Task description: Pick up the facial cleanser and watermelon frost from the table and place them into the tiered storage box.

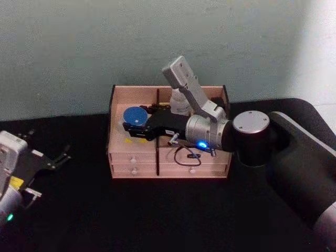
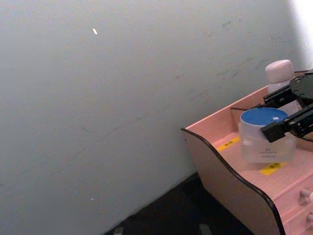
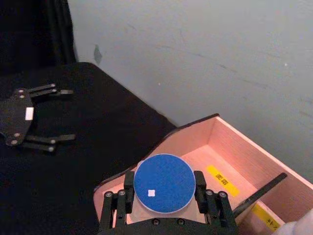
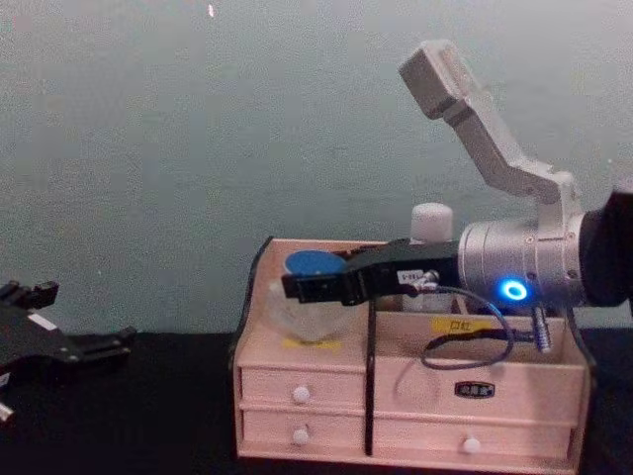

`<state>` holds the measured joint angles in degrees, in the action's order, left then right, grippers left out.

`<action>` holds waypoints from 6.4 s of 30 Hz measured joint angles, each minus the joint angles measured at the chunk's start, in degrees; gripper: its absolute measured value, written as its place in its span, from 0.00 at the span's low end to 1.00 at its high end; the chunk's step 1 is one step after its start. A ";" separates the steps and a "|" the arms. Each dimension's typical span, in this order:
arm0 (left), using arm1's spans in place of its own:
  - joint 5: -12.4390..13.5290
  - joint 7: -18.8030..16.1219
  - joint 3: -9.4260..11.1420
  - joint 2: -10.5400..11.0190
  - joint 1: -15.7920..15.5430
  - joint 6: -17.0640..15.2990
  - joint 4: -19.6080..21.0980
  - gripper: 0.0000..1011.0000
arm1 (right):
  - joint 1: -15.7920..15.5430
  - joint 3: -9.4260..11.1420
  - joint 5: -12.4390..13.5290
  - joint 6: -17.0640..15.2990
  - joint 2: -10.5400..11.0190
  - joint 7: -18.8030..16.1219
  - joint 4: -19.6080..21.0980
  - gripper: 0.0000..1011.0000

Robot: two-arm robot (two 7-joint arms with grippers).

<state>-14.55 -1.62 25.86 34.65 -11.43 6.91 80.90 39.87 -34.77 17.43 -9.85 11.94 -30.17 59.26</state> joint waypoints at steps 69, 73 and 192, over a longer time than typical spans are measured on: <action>0.00 0.00 0.00 0.00 0.00 0.00 0.00 0.99 | -7.35 4.40 -0.50 0.90 4.96 0.17 13.82 0.99; 0.00 0.00 0.00 0.00 0.00 0.00 0.00 0.99 | -11.55 5.68 1.98 0.39 9.26 -1.97 20.22 0.99; 0.00 0.00 0.00 0.00 0.00 0.00 0.00 0.99 | -28.30 14.50 -18.21 -3.69 13.36 38.22 23.03 0.99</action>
<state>-14.55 -1.62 25.86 34.65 -11.43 6.91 80.90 11.58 -20.27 -0.78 -13.54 25.29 8.04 82.29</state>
